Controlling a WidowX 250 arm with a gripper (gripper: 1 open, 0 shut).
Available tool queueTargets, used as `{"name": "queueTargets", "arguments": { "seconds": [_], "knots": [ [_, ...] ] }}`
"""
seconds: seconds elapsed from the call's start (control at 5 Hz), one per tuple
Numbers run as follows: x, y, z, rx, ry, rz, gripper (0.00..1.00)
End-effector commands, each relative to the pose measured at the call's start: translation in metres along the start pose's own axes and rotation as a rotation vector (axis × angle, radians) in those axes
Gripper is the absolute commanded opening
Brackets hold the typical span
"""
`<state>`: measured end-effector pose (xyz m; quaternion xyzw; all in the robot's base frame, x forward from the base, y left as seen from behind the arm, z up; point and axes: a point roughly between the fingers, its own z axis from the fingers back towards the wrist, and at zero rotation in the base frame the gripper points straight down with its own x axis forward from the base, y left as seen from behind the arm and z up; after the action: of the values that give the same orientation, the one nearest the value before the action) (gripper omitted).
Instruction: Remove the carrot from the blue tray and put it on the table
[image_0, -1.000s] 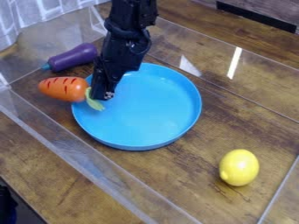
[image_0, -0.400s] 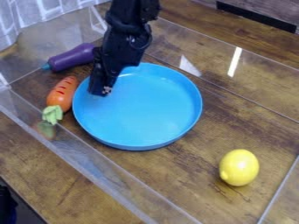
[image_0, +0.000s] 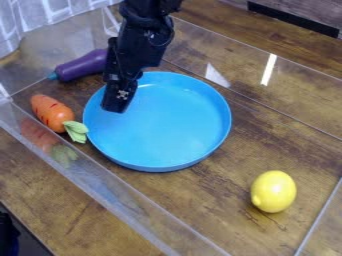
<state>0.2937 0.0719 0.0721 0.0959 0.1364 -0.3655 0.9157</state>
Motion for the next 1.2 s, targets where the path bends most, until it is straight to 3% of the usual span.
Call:
{"name": "queueTargets", "arguments": {
  "seconds": [0.0, 0.4, 1.0],
  "knots": [
    [-0.015, 0.012, 0.017, 0.055, -0.05, 0.044, 1.0],
    [-0.045, 0.029, 0.007, 0.072, -0.061, 0.055, 1.0],
    [-0.053, 0.032, -0.021, 0.049, -0.058, 0.104, 1.0]
  ]
}}
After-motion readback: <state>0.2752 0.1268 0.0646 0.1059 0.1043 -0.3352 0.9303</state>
